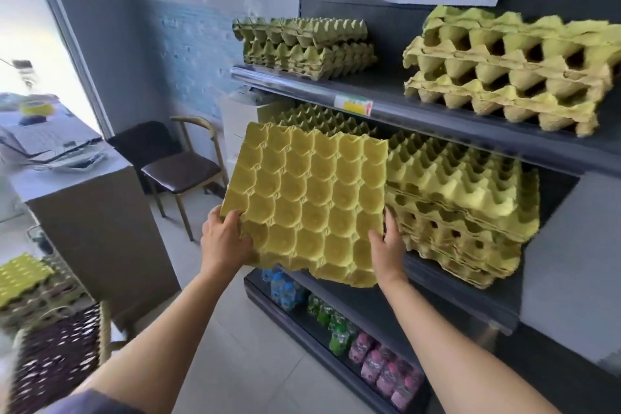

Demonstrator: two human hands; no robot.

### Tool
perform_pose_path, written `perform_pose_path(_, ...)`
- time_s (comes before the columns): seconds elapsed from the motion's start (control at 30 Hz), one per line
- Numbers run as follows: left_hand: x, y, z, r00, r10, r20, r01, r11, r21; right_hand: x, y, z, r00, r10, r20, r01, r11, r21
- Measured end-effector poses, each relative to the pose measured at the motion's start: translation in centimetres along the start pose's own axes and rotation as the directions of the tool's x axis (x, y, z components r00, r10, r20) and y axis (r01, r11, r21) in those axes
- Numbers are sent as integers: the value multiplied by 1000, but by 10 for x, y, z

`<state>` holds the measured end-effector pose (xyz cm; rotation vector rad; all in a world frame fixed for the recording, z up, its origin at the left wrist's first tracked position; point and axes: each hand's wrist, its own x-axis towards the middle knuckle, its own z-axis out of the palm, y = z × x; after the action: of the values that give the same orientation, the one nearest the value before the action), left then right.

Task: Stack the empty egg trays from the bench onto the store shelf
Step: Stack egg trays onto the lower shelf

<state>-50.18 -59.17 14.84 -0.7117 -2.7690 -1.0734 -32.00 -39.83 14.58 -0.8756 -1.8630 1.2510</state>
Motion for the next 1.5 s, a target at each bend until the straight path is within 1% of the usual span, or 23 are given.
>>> perform_pose_path(0.17,73,-23,1,998,-6,56,5,1000,18,40,-8,49,997,70,39,-73,995,69)
perform_pose_path(0.27,120,-26,4,997,18,81,-19,1000,13,71,-10,74,996,92,-16,-90,990,110)
perform_pose_path(0.4,184,-13,11,986,128,105,-126,992,-24,121,-14,101,981,117,-155,-86,977,194)
perform_pose_path(0.47,214,-2,15,976,204,71,-207,978,33,150,-15,112,974,114,-196,-71,975,212)
perform_pose_path(0.5,227,1,18,965,257,61,-262,959,105,165,-16,118,973,109,-206,-65,976,210)
perform_pose_path(0.53,236,4,20,942,328,72,-336,924,184,176,-18,122,972,104,-210,-60,977,207)
perform_pose_path(0.6,251,7,28,855,498,147,-519,809,277,197,-20,134,970,113,-217,-66,975,212)
perform_pose_path(0.67,261,10,40,722,647,244,-692,664,283,214,-21,144,961,141,-236,-85,969,233)
perform_pose_path(0.7,265,13,45,661,692,289,-750,599,280,219,-22,147,955,161,-251,-98,964,248)
perform_pose_path(0.73,272,15,52,619,720,314,-785,550,285,226,-23,151,947,175,-268,-103,960,260)
perform_pose_path(0.77,280,17,57,601,736,311,-797,523,302,232,-25,154,942,182,-283,-106,958,266)
perform_pose_path(0.83,300,22,65,588,763,268,-802,508,314,245,-29,160,930,194,-312,-104,954,282)
perform_pose_path(1.07,358,25,86,561,801,208,-824,517,230,281,-48,190,893,173,-416,-47,954,295)
perform_pose_path(1.17,383,30,95,566,798,208,-820,520,237,291,-53,205,883,166,-439,-2,937,349)
perform_pose_path(1.2,389,33,97,562,799,213,-824,515,237,291,-53,209,885,147,-443,-2,951,310)
perform_pose_path(1.23,394,36,101,549,804,228,-833,502,234,291,-51,213,887,122,-445,-23,975,223)
perform_pose_path(1.3,398,39,108,518,808,282,-853,464,238,287,-39,217,896,73,-438,-86,996,-9)
perform_pose_path(1.4,401,35,121,489,809,326,-871,433,234,281,-25,218,914,34,-405,-169,938,-304)
perform_pose_path(1.5,405,34,125,481,812,331,-876,431,217,280,-22,217,912,-51,-408,-154,878,-454)
